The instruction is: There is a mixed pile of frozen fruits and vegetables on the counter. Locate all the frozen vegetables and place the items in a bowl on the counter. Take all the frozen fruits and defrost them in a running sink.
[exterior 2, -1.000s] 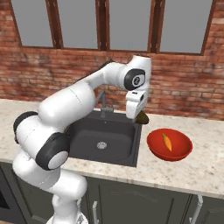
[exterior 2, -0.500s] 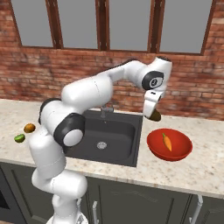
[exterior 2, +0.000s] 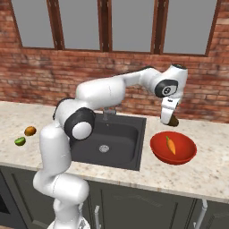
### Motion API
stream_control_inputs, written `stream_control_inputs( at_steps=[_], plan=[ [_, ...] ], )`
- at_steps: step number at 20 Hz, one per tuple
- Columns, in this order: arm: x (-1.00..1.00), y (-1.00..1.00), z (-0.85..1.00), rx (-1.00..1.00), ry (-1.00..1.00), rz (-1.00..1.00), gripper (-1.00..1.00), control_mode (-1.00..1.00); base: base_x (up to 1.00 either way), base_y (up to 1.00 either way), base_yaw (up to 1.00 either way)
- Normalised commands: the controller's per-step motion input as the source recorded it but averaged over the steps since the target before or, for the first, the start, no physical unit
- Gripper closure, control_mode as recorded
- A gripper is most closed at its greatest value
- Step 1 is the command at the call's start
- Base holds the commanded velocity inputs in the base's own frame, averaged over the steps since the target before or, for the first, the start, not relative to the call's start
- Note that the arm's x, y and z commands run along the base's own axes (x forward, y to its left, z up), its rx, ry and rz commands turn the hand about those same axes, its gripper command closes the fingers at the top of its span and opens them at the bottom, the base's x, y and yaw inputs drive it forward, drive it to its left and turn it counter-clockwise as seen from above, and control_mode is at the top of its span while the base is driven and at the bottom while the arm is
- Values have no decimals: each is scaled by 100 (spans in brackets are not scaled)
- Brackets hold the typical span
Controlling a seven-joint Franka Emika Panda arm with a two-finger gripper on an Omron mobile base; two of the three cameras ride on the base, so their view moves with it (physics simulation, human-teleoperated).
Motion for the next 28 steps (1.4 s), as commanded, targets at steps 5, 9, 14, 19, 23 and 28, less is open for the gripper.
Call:
stream_control_inputs(
  at_steps=[5,9,14,19,23,28],
  plan=[
    [15,-13,-31,0,0,5,100,-100,0,0,0],
    [14,-13,-73,-3,-6,6,100,-100,0,0,0],
    [36,-21,-65,-1,-2,9,100,-100,0,0,0],
    [45,-21,-66,-3,0,6,100,-100,0,0,0],
    [14,-18,-39,0,3,5,100,-100,0,0,0],
    [-1,-10,-16,0,14,0,100,-100,0,0,0]
  ],
)
